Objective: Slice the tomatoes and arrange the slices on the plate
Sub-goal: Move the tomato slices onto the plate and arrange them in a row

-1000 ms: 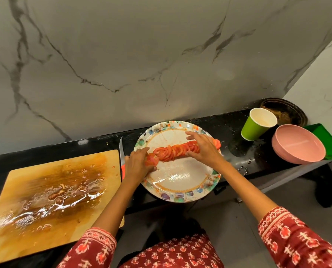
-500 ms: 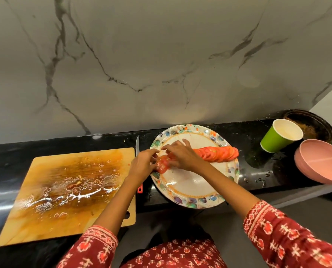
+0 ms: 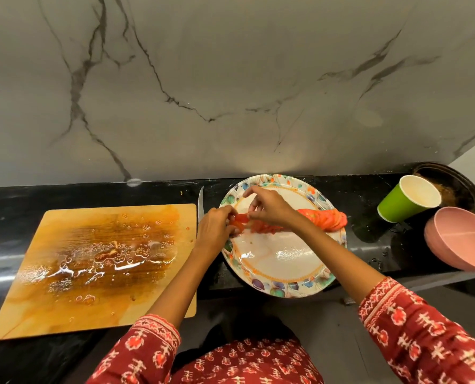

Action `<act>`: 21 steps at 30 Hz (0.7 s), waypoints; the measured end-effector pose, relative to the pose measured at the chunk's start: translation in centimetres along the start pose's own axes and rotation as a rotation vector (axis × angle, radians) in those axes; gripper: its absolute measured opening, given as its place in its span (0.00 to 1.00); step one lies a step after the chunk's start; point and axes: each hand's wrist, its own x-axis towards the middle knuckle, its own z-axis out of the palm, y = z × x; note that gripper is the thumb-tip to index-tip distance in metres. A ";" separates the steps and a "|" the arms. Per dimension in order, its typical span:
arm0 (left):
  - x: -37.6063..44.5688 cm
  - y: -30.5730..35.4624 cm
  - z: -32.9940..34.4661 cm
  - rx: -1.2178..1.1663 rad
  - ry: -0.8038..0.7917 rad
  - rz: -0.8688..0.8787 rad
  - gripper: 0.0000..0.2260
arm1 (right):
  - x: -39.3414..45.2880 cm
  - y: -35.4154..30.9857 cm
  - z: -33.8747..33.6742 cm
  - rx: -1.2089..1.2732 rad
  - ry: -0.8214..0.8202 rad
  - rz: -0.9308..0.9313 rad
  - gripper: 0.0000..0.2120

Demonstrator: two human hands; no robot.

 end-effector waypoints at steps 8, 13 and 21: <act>2.1 0.8 0.9 -0.176 -0.071 0.009 0.13 | 0.3 1.6 -1.3 0.015 0.075 0.130 0.09; 2.4 0.5 1.5 -0.194 -0.058 0.019 0.13 | 0.6 2.0 -0.5 -0.043 0.172 0.102 0.06; 2.4 0.8 1.9 -0.203 -0.019 0.072 0.18 | -0.2 2.3 -0.2 -0.167 0.148 -0.005 0.11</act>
